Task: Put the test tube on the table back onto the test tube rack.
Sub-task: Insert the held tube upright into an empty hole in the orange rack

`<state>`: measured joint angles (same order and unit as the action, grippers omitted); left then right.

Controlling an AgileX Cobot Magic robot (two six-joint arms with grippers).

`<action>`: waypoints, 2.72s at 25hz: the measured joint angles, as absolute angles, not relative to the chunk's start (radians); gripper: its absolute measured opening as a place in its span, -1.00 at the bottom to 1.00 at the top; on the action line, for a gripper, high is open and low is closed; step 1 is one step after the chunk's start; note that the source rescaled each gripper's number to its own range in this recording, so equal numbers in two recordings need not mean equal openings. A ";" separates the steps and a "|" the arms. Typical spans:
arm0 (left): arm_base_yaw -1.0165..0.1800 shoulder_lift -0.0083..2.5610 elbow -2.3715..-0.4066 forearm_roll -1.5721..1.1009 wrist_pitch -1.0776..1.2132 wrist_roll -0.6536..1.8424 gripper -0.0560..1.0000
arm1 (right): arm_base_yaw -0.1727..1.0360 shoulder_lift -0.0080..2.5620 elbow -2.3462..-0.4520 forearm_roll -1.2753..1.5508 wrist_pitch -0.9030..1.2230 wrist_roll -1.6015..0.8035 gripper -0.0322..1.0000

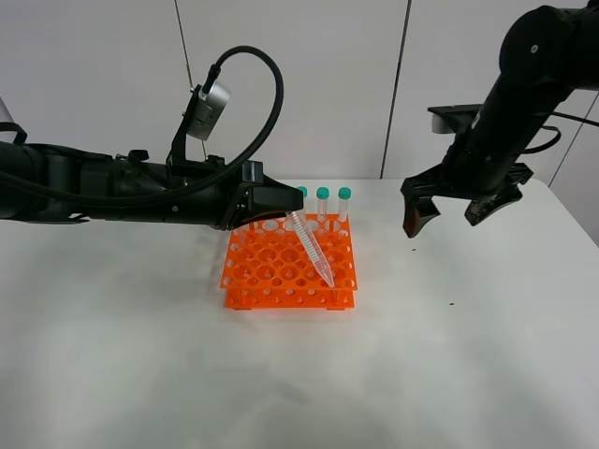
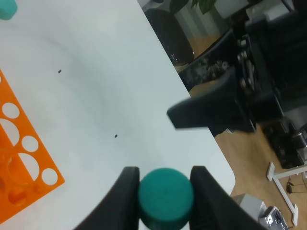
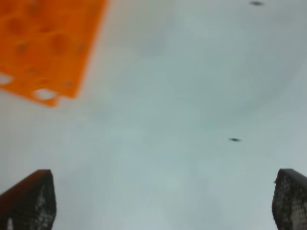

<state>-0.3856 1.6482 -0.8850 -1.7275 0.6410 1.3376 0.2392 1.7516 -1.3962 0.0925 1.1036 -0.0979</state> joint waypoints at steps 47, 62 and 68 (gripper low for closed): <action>-0.386 1.648 -0.885 -1.727 0.644 1.338 -0.89 | 0.076 0.088 -0.520 0.073 1.079 -0.048 1.00; -0.386 1.648 -0.885 -1.728 0.666 1.338 -0.89 | 0.076 -0.004 -0.488 0.051 1.038 0.000 1.00; -0.386 1.648 -0.885 -1.728 0.674 1.338 -0.89 | 0.076 -0.006 -0.488 0.051 1.038 0.000 1.00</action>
<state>-0.3856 1.6482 -0.8850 -1.7282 0.6743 1.3376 0.0759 -0.0059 -0.4877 0.0507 1.0376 0.0000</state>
